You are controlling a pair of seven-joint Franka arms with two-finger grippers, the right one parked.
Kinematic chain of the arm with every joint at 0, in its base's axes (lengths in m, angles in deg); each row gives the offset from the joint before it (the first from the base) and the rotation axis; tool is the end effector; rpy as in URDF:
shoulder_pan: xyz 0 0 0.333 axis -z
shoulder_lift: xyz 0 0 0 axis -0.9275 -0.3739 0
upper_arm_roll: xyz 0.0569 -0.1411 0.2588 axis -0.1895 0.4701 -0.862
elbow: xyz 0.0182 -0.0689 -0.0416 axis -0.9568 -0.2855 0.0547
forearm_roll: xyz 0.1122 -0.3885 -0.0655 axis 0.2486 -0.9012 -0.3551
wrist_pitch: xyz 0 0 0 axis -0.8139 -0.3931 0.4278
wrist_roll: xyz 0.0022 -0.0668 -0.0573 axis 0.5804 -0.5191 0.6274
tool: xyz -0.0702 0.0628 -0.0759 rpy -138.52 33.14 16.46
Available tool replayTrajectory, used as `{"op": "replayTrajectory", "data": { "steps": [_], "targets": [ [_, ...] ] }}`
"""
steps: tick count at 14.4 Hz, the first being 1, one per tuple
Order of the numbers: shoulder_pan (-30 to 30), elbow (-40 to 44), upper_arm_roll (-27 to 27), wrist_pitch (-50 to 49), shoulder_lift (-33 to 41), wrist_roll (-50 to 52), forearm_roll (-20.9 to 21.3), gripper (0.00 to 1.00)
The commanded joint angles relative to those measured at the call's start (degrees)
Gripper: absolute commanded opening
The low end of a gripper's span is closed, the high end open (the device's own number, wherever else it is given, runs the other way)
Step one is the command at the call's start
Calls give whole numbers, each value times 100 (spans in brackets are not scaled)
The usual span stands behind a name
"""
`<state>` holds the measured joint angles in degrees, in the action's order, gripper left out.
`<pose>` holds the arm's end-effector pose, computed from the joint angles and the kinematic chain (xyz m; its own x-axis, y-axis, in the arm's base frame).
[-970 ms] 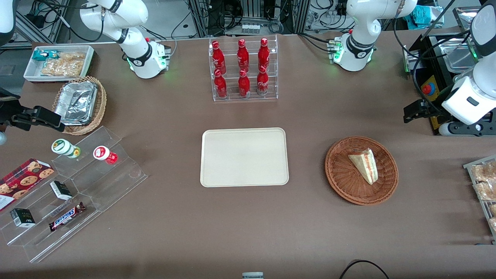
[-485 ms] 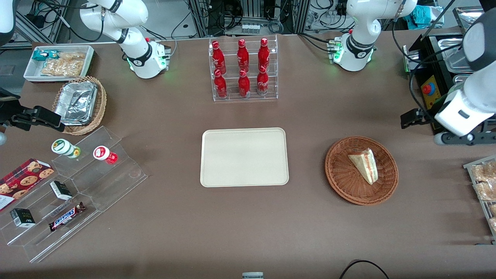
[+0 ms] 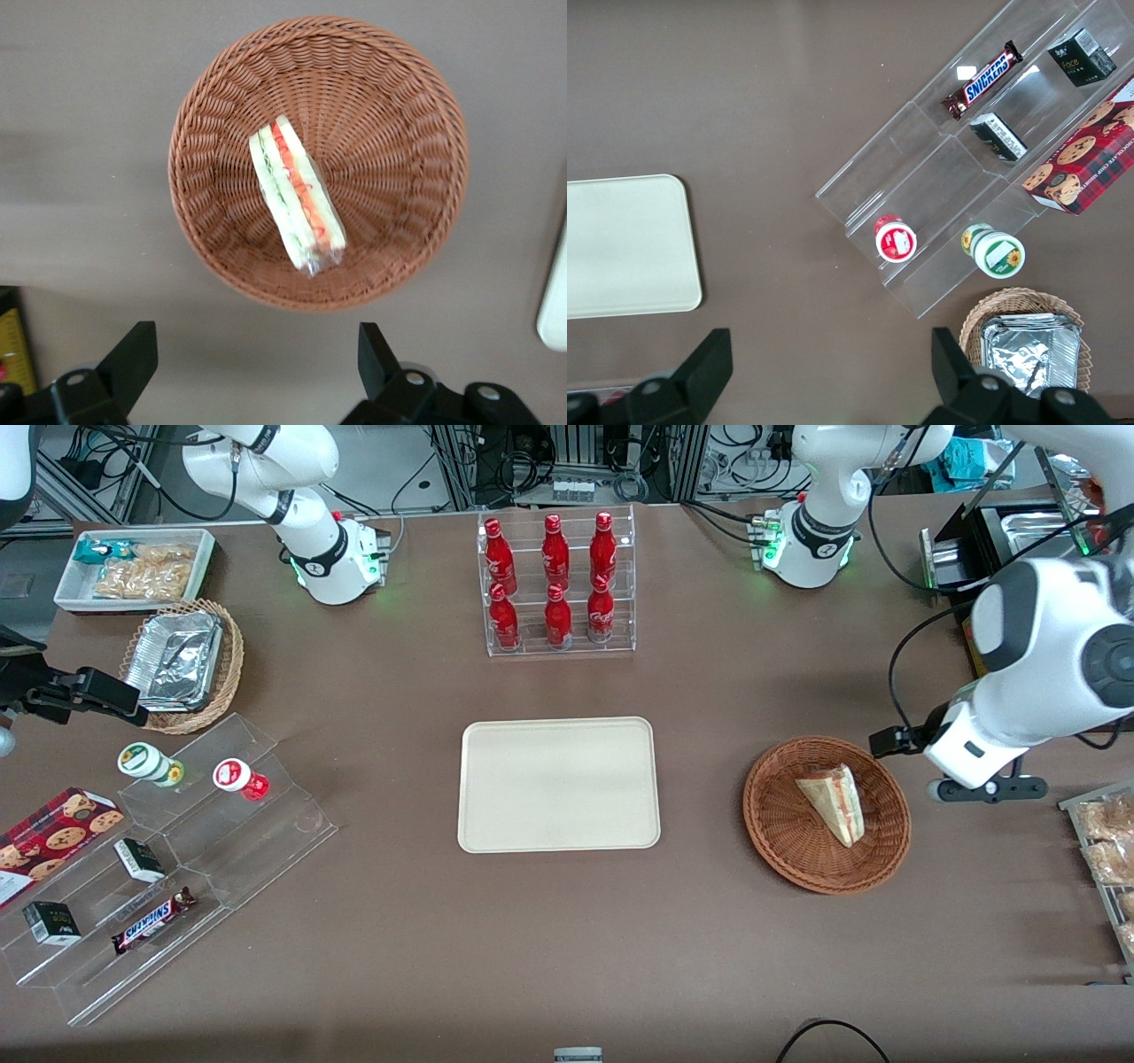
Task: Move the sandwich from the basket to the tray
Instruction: 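Move the left gripper over the wrapped sandwich in the wicker basket, then lower the left gripper and close it on the wrapped sandwich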
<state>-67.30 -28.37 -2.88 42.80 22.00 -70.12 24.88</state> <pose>0.5903 -0.0395 0.3755 0.9891 0.0737 -0.1271 0.0708 -0.9971 -0.0265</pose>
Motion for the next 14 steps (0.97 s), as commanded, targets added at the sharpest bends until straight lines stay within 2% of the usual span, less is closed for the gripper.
{"op": "replayTrajectory", "data": {
  "steps": [1,8,14],
  "targets": [
    [197,-623,-6,707,151,989,111,100],
    [206,-1335,-6,2079,-42,3003,120,100],
    [206,-1494,3,2581,-481,3841,111,100]
  ]
}}
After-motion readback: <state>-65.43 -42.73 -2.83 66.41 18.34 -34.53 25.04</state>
